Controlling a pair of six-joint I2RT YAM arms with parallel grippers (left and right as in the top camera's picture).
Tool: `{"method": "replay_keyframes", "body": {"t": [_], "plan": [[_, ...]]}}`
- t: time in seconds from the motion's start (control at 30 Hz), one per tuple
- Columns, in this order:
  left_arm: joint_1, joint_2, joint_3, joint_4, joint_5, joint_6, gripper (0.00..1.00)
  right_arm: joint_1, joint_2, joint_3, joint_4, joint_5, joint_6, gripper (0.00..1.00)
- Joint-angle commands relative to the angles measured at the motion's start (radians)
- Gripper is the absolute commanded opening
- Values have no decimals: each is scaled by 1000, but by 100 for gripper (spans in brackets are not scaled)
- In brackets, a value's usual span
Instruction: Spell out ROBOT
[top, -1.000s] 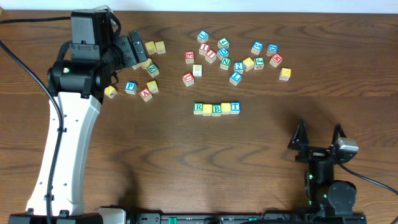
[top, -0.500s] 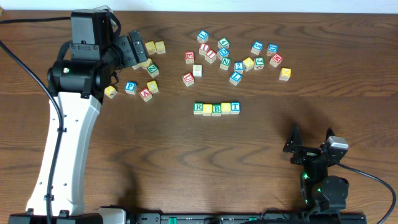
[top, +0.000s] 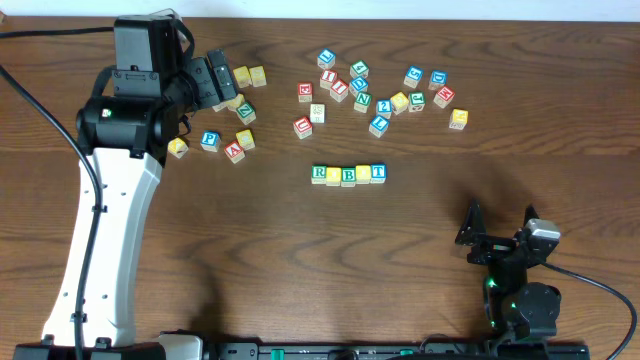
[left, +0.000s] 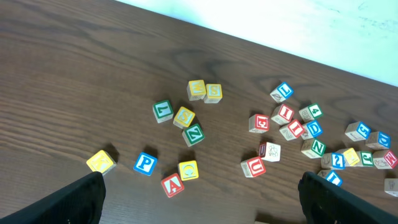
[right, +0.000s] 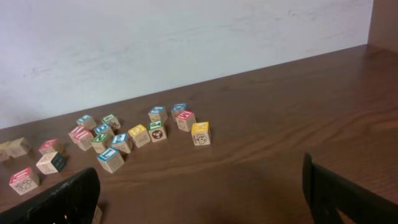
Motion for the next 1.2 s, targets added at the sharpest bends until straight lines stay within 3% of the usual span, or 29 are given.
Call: {"method": "replay_keyframes", "body": {"t": [0.0,0.3,0.4,0.53,0.87,1.17], "plan": [[2,3,5,1,-9,3,98,-8,-6,-2,-3,-3,-12,99],[2,-32,-23,-30,-17,11,98,-8,-6,-2,-3,-3,-12,99],[2,-98,-103,16,-16,79,97,-8,-6,-2,-3,-3,-12,99],[6,-248,-314,163,21,203,98,-8,-6,-2,-3,-3,-12,99],[154,-748,-982,645,100,226,98,-8,-6,-2,-2,-3,-12,99],[155,-1174,-1397,788,72,388,98,-8,-6,-2,-3,-3,-12,99]]}}
